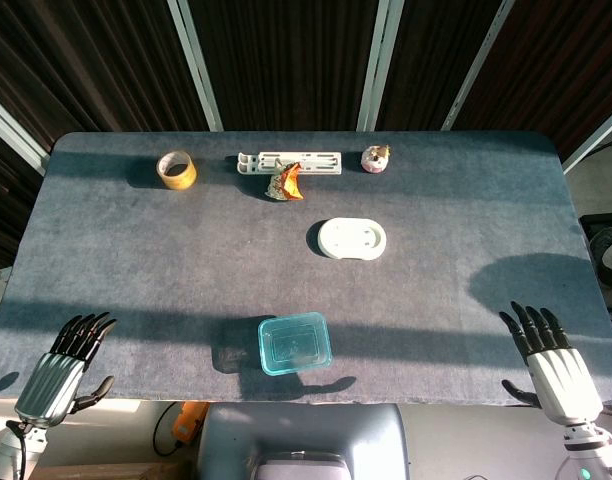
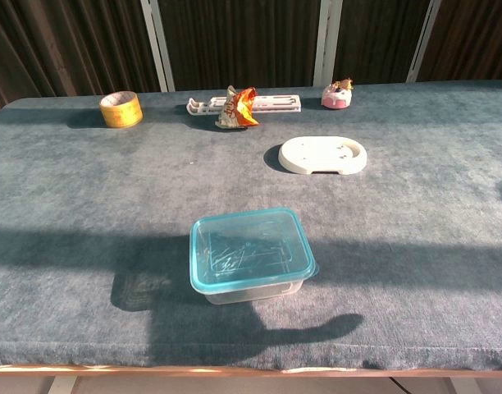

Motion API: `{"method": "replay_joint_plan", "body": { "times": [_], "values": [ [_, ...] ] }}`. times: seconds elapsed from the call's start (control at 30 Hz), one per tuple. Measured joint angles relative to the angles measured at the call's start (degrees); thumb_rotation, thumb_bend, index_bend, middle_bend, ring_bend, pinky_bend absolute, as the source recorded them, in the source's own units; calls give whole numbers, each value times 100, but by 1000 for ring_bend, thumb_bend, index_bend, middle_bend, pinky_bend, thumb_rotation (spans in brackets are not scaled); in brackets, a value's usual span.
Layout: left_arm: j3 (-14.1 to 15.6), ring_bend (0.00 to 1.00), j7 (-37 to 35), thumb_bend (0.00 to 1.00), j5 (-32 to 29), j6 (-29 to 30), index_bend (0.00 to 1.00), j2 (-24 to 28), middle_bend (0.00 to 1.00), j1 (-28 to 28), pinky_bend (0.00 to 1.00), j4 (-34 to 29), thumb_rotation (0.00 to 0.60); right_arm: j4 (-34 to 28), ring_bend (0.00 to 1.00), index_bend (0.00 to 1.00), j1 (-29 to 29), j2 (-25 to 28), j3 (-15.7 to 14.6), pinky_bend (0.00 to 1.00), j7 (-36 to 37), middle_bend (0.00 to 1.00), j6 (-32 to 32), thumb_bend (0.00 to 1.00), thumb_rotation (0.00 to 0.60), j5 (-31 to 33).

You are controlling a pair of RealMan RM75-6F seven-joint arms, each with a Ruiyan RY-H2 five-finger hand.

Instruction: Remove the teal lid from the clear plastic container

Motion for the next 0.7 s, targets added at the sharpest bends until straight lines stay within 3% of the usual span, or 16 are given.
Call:
{"method": "replay_joint_plan", "body": {
  "times": [0.27,0.43,0.57,0.7],
  "values": [
    [166,0,-239,211,631,-166,0,-205,0,-154,0,24,600,-20,0,0,-8,-19,-13,0,-13,0,-37,190,600,-178],
    [231,0,-200,201,1072,-1104,0,-719,0,-641,0,-162,600,-27,0,0,10,-32,-41,0,28,0,-136,190,600,-286],
    [56,0,19,200,1009,-1918,0,-1366,0,-1032,0,-333,600,-25,0,0,39,-35,-54,0,39,0,-240,190,600,-342],
    [-292,0,455,200,639,-2353,0,-1979,0,-1274,0,-464,600,-40,0,0,71,12,-69,0,132,0,-343,190,600,-366]
  ]
}}
